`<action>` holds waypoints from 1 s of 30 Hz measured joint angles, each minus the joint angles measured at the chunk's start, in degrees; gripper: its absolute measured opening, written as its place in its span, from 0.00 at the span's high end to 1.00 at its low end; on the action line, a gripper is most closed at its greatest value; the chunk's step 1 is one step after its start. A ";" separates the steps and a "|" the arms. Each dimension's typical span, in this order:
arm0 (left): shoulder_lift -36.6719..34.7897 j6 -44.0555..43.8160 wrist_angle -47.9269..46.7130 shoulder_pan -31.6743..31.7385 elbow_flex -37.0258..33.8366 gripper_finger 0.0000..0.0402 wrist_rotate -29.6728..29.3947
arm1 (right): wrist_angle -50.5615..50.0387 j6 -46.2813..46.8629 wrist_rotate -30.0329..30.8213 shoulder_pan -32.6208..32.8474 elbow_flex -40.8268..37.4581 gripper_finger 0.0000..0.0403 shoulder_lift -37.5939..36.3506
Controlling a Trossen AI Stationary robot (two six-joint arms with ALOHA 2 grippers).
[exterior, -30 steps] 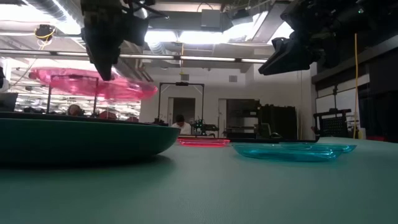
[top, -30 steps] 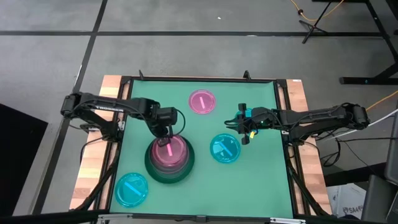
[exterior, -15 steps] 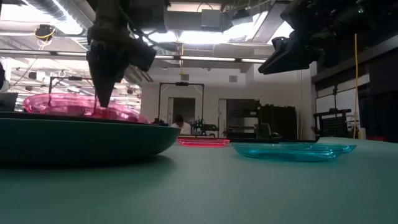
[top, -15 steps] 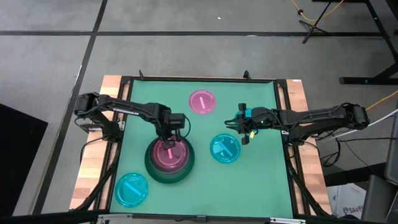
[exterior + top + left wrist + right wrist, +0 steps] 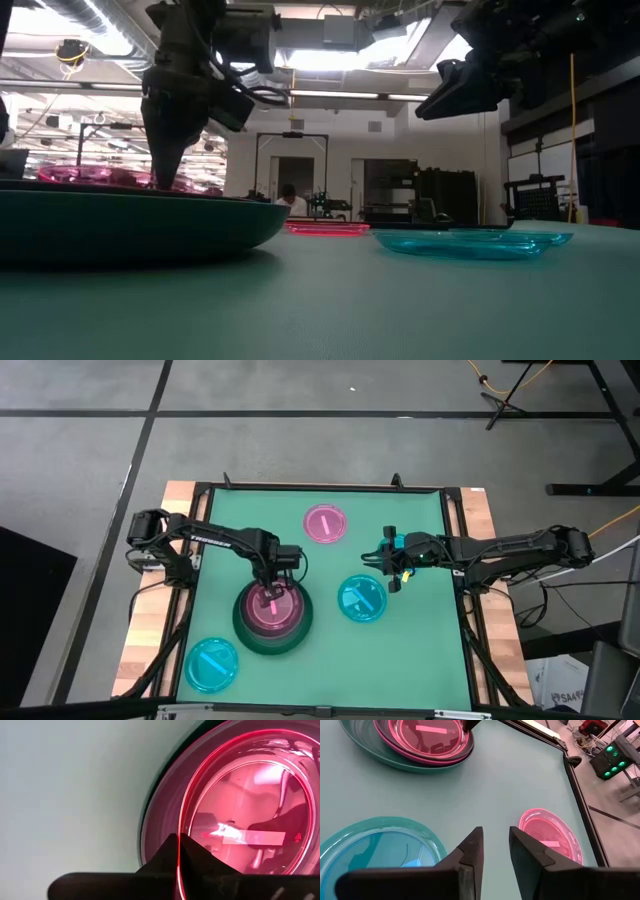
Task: Stack plastic plates
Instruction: Stack the bottom light pink plate on top of the black plate, then stack the top light blue plate on top of the stacked light pink plate
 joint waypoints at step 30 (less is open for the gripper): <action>-0.94 -0.18 -0.31 -0.11 0.04 0.84 -1.36 | -0.06 -0.02 0.00 0.00 0.00 0.79 0.00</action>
